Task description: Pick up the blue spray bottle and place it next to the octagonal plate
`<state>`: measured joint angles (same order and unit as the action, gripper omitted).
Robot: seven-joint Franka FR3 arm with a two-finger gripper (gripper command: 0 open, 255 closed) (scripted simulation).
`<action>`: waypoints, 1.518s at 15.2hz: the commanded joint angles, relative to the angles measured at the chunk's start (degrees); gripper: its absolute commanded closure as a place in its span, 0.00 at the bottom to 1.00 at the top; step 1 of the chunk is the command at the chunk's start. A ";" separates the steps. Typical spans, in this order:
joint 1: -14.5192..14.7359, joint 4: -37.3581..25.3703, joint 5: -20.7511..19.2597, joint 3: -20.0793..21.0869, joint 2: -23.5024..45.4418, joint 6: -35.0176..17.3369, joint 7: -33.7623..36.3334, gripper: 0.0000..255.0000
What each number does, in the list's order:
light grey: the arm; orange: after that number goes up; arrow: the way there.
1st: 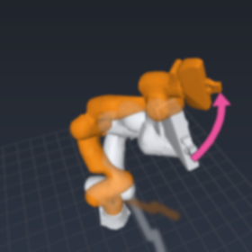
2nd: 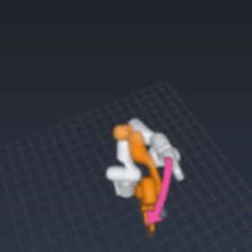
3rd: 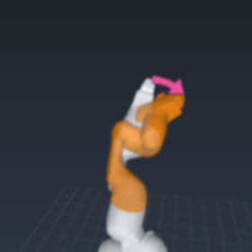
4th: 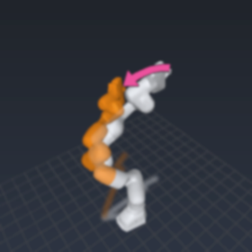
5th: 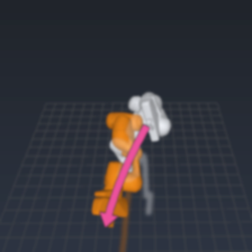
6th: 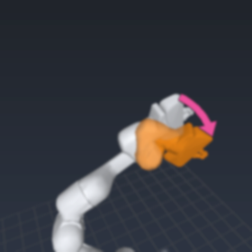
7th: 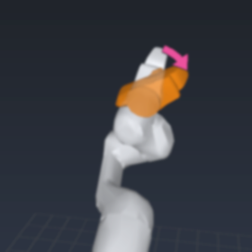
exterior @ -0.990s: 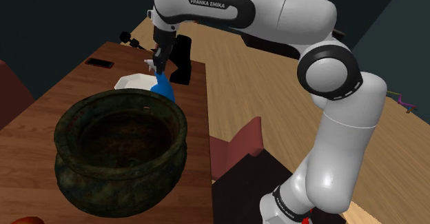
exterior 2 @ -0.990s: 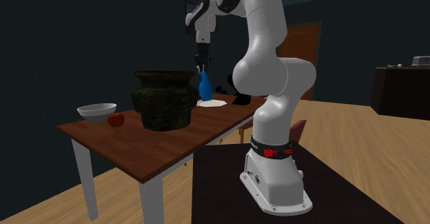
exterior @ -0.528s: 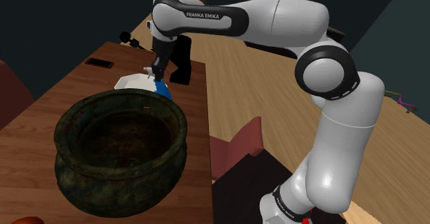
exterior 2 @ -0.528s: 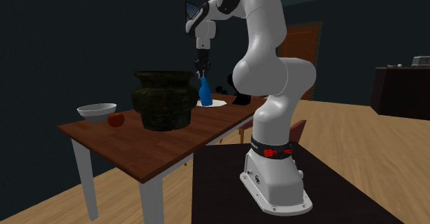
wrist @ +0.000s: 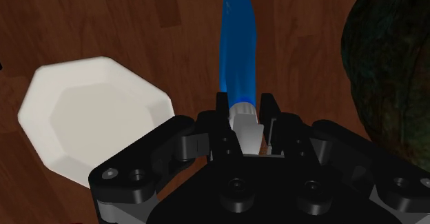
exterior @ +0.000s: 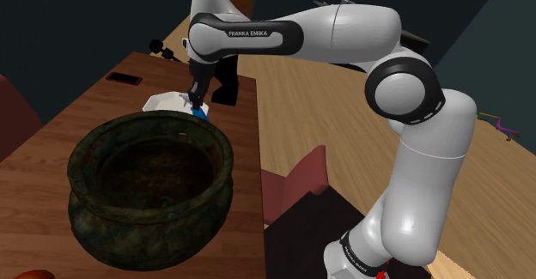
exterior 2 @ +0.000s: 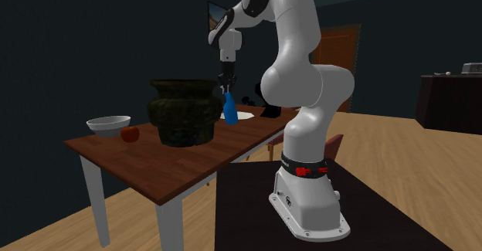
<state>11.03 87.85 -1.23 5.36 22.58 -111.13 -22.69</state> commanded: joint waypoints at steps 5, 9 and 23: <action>-0.02 0.08 0.00 -0.01 0.01 -0.12 -0.02 1.00; -0.02 0.08 0.00 -0.01 0.01 -0.13 -0.02 0.00; -0.02 -5.70 0.12 0.04 -1.03 6.68 -0.11 0.00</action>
